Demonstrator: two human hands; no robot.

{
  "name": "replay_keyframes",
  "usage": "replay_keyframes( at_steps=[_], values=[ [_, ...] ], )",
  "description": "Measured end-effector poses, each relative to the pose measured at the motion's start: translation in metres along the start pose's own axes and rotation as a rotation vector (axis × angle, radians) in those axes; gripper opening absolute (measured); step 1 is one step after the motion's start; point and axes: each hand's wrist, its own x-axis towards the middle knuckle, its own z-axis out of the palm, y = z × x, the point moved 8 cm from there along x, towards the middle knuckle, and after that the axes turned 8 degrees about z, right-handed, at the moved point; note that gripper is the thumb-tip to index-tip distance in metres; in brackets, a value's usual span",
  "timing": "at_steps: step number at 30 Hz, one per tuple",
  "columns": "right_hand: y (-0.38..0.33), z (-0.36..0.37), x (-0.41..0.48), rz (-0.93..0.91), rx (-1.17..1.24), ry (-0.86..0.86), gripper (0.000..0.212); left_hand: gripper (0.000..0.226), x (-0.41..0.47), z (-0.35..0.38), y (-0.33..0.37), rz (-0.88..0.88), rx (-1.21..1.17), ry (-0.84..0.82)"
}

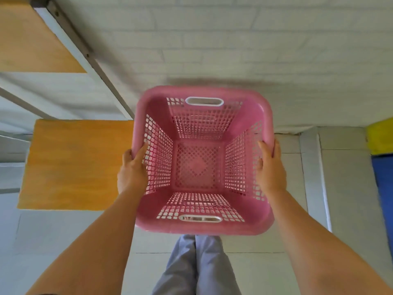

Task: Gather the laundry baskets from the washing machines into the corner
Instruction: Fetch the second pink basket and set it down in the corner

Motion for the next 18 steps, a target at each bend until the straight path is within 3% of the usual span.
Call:
replay_keyframes(
  at_steps=[9, 12, 14, 18],
  values=[
    [0.032, 0.063, 0.031, 0.059, -0.017, -0.120, 0.056, 0.065, 0.022, 0.056, -0.010, -0.110, 0.028, -0.106],
    [0.031, 0.076, 0.035, 0.060, -0.061, -0.204, 0.075, 0.072, 0.027, 0.071, -0.012, -0.167, 0.054, -0.171],
    [0.027, 0.081, 0.032, 0.046, -0.089, -0.257, 0.082, 0.064, 0.027, 0.080, -0.002, -0.159, 0.049, -0.206],
    [0.023, 0.072, 0.016, 0.051, -0.126, -0.253, 0.065, 0.058, 0.009, 0.092, 0.025, -0.079, 0.037, -0.287]
  ],
)
